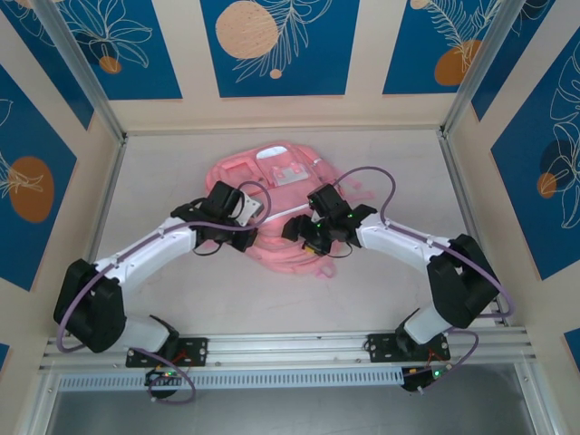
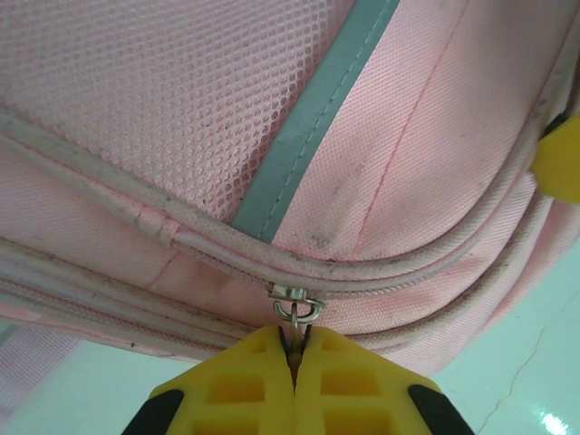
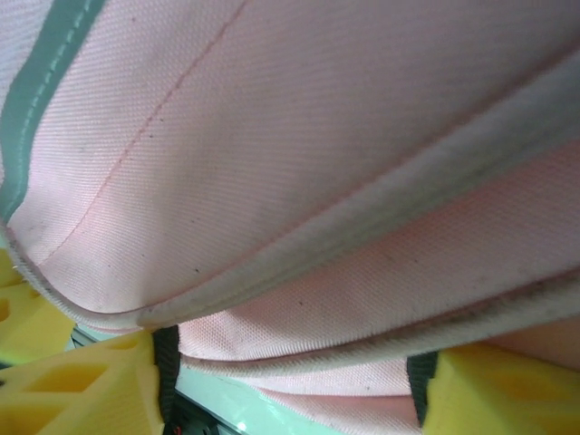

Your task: Pack the student bag

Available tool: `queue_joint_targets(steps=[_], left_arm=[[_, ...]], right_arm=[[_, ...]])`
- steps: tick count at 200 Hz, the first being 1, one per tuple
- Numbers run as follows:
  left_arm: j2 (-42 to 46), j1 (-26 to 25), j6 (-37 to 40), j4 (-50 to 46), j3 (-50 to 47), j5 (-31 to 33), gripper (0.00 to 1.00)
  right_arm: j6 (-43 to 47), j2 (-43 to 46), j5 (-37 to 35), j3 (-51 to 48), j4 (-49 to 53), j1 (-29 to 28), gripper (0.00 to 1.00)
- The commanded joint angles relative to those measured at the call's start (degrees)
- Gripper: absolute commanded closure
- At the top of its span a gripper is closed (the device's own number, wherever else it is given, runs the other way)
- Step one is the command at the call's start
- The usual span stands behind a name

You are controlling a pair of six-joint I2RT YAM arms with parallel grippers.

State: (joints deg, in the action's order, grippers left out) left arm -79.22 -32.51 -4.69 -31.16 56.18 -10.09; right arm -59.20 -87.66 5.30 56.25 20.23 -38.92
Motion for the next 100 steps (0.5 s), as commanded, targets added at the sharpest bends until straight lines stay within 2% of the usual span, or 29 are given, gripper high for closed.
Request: queue_joint_targets(steps=[1,26,45,100], left_arm=[[3.4,-0.6,-6.1,3.4,-3.0,-0.9,1.00],[4.8,-3.2,-10.0,6.5,-6.3,0.2,1.00],[4.8,-5.4,-11.0,7.1,-6.8,-0.3,1.00],[1.3,-12.7,-14.4,10.5,-4.6,-2.3,1.00]], right_arm=[[-2.1,-1.8,2.3,0.8,-3.8,-0.6,0.39],[-3.2,-3.4,3.7,0.7,-7.0,-0.8,0.53],[-3.0,-4.4,4.4,1.1,-8.2,-0.9,0.60],[-3.2,-4.8,4.9,1.0,-10.1,-1.5,0.65]])
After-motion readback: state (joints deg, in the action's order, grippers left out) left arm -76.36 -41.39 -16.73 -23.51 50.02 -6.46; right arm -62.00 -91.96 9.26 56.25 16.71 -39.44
